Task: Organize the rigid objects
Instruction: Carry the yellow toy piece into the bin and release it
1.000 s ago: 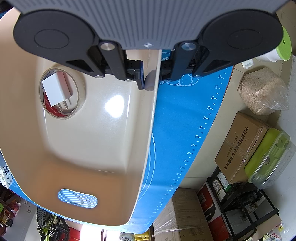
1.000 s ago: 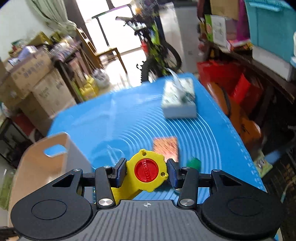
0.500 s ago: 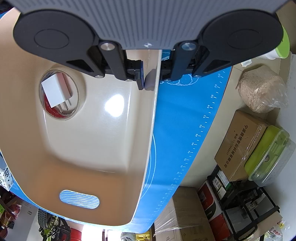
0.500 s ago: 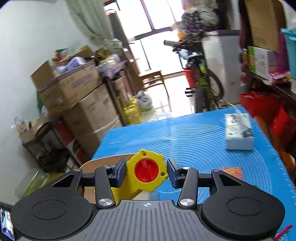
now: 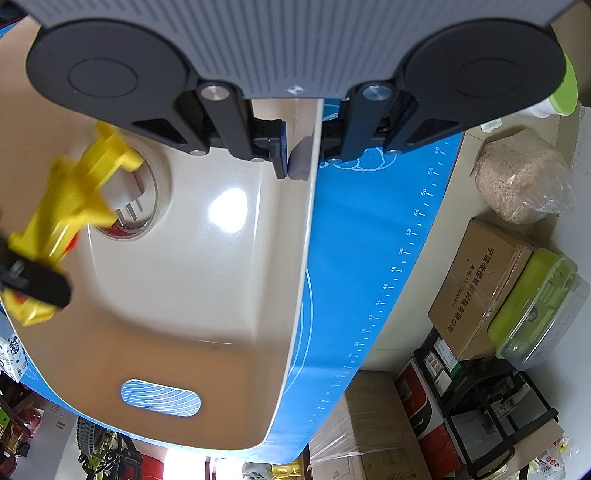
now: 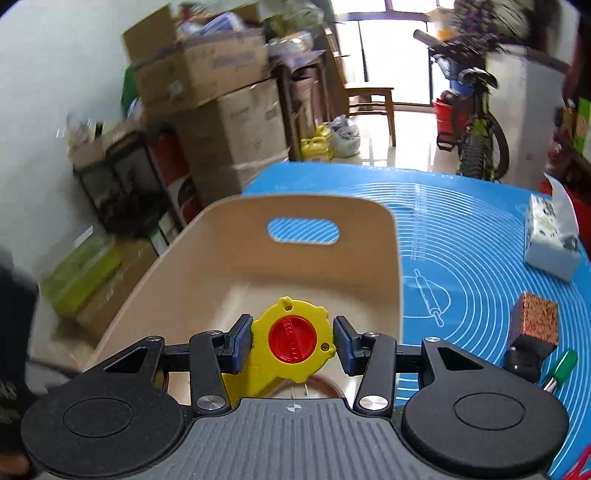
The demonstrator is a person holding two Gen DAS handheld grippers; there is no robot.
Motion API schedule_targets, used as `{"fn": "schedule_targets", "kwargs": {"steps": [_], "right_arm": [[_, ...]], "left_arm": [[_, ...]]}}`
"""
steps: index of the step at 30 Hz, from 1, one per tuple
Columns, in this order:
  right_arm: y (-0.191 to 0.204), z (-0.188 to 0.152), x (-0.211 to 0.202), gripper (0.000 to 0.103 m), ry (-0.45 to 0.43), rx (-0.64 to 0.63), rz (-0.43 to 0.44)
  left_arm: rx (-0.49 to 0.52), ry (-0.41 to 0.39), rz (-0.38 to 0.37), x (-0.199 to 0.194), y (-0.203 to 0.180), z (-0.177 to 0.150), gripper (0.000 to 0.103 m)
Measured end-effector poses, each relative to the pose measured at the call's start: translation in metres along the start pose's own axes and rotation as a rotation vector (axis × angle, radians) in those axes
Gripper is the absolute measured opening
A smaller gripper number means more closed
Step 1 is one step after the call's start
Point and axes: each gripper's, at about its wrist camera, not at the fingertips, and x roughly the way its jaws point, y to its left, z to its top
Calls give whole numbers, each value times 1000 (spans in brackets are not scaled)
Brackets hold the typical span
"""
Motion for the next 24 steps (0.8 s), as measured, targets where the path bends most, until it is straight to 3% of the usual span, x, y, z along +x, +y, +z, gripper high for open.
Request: {"fn": "schedule_targets", "kwargs": {"steps": [5,10,15,24], "right_arm": [[9,-6,15,53,82,-52,-8],[16,-12,19,53,92,-150,-51],[9,-10,10,70,99,-95,4],[-37,2,-35,77,28,82,66]], "left_arm": [[5,-3,4,0,-1,-1,11],[4,-4,5,-1,-1,-1,11],[5,-2,5,-1,-2,-1,11],[0,-1,1,-1,-1,-2,11]]}}
